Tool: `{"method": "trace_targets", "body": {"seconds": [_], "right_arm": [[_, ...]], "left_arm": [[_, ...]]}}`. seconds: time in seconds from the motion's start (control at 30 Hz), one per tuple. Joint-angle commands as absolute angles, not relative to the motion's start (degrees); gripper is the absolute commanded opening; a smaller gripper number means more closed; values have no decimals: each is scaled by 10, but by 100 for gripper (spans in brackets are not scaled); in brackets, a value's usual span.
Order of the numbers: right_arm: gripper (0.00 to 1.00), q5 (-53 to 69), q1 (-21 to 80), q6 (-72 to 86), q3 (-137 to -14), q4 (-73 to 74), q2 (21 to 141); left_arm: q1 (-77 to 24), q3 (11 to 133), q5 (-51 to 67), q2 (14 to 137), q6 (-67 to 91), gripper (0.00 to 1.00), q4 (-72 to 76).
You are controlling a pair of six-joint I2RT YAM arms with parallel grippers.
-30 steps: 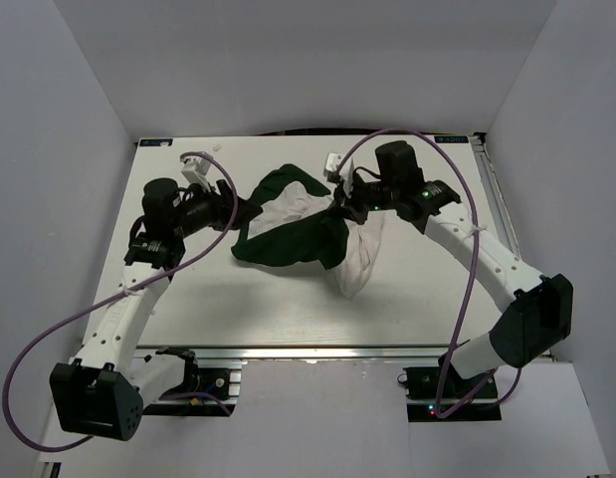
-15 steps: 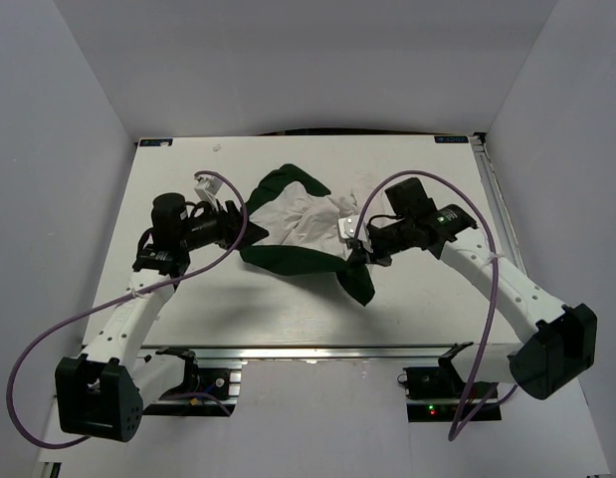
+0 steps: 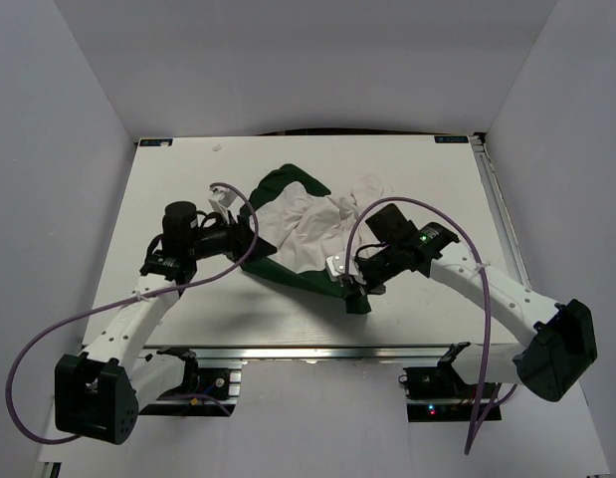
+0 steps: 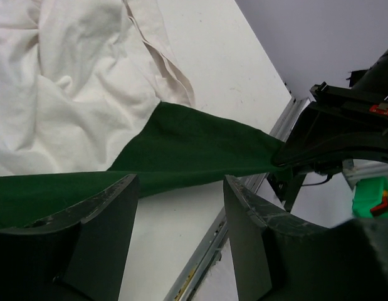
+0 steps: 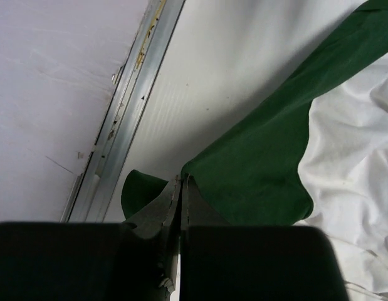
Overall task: Fold and stack the t-shirts
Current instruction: Flatten out the tshirt
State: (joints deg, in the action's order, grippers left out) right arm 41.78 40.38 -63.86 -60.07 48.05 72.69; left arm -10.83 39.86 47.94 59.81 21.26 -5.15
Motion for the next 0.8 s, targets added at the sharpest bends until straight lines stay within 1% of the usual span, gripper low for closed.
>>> {"method": "trace_targets", "body": {"seconds": [0.0,0.13,0.3,0.5,0.77], "right_arm": [[0,434,413,-635,-603,478,715],[0,430,413,-633,-615,479,716],[0,439,416,-631,-593,483,712],[0,443,458,-612,-531,451,706],[0,399,503,-547,-538,375,779]], "left_arm": [[-139,395,475,595,171,67,-42],[-168,393,469,599,116,67,-41],[-178,381,466,586,71,68,-40],[-177,353,454,561,85,68,-41],[-177,323,427,514,106,69,-54]]}}
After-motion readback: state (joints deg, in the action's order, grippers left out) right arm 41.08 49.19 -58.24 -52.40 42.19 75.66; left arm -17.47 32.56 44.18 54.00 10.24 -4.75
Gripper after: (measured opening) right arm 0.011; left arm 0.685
